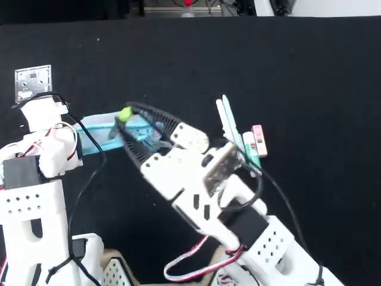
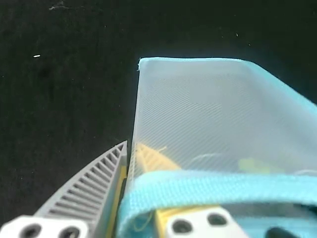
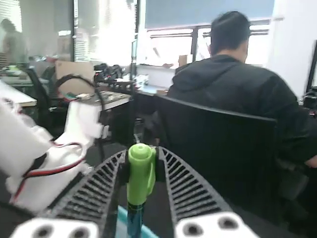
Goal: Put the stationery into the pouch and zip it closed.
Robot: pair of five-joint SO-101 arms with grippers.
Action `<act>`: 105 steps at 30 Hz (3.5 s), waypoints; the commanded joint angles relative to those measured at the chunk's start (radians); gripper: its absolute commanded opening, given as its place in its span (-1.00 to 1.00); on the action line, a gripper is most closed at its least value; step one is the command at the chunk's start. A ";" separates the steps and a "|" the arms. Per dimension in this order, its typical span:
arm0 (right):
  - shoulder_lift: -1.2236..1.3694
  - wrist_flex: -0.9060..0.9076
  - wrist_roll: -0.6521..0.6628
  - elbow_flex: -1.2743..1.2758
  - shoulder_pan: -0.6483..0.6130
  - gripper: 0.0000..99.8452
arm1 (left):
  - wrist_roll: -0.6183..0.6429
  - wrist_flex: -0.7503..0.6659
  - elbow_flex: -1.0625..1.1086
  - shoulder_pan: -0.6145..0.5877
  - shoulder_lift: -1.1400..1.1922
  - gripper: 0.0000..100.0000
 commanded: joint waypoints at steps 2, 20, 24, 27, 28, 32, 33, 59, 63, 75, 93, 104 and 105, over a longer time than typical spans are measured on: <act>-0.019 0.132 -0.008 -0.039 -0.092 -0.73 | 0.014 -0.009 -0.013 -0.005 0.000 -0.94; -0.021 0.684 -0.006 -0.255 0.106 -0.77 | 0.014 -0.011 -0.013 -0.005 0.000 -0.94; -0.024 0.736 -0.005 -0.180 0.104 -0.58 | 0.014 -0.011 -0.013 -0.005 0.000 -0.94; -0.019 0.735 0.025 -0.122 0.109 -0.56 | 0.014 -0.011 -0.013 -0.005 0.000 -0.94; -0.019 0.726 0.048 -0.099 0.109 -0.56 | 0.014 -0.011 -0.013 -0.005 0.000 -0.94; -0.019 0.569 0.091 0.018 0.110 -0.56 | 0.014 -0.011 -0.013 -0.005 0.000 -0.94; -0.019 0.520 0.100 0.050 0.112 -0.56 | 0.014 -0.011 -0.013 -0.005 0.000 -0.94; -0.027 0.137 0.115 0.272 0.149 -0.94 | 0.014 -0.009 -0.013 -0.005 0.000 -0.94; -0.027 0.150 0.114 0.257 0.183 -0.98 | 0.014 -0.009 -0.013 -0.005 0.000 -0.94; -0.028 0.394 0.114 0.110 0.328 -0.98 | 0.014 -0.009 -0.013 -0.005 0.000 -0.94; -0.027 0.433 0.120 0.113 0.390 -0.98 | 0.014 -0.009 -0.013 -0.005 0.000 -0.94; -0.021 0.773 0.049 -0.090 0.358 -0.73 | 0.014 -0.009 -0.013 -0.005 0.000 -0.94; -0.019 0.848 0.040 -0.148 0.348 -0.65 | 0.014 -0.009 -0.013 -0.005 0.000 -0.94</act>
